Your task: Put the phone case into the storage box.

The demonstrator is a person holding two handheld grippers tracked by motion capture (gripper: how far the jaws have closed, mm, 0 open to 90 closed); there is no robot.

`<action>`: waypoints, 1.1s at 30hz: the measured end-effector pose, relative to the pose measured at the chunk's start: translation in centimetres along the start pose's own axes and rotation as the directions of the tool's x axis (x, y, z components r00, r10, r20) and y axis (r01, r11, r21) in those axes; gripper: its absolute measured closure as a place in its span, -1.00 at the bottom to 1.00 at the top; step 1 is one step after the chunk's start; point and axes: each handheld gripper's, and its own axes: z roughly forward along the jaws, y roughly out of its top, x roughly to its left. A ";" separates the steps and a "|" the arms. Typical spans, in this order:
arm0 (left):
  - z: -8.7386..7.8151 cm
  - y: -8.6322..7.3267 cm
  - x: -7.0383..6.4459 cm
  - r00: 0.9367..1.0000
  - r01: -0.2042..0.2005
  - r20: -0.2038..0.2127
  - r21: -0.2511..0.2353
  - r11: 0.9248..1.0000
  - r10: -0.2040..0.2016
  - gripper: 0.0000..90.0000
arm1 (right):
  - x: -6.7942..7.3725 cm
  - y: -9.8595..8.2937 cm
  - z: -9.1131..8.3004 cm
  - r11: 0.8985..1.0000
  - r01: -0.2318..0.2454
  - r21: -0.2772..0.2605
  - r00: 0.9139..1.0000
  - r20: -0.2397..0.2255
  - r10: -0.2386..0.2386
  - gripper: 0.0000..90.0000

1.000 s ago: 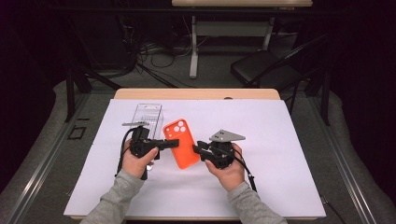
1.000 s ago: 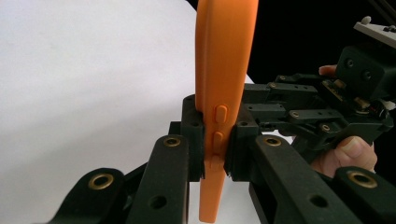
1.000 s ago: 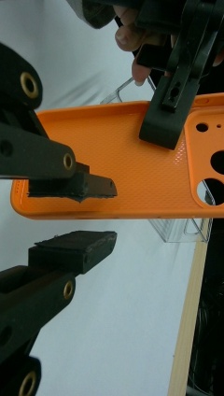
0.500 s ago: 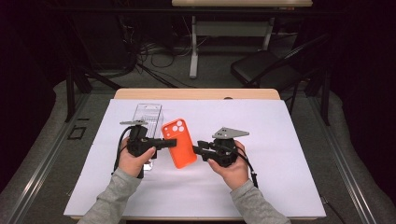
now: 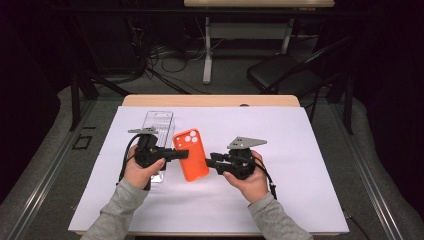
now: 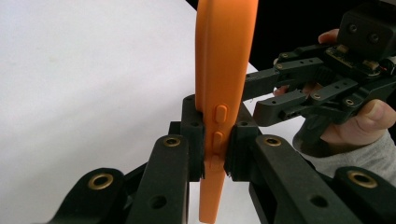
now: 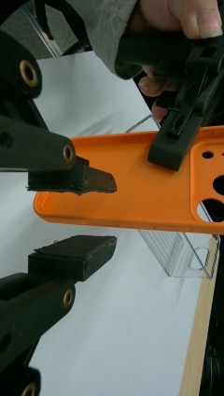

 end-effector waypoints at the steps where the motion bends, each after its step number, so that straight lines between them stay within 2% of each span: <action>1: 0.0 0.0 0.0 1.000 -0.006 0.004 0.003 1.000 0.006 0.80 | 0.0 0.0 0.0 1.000 0.001 0.001 1.000 -0.004 -0.001 0.50; 14: 0.0 0.1 -0.2 0.999 -0.046 0.030 0.035 0.998 0.045 0.80 | -0.2 0.1 -0.2 1.000 -0.020 0.001 0.998 -0.056 0.020 0.52; 33: 0.8 0.1 -1.4 0.993 -0.105 0.068 0.084 0.991 0.099 0.80 | -0.4 0.3 -0.6 1.000 -0.024 -0.001 0.996 -0.088 0.024 0.48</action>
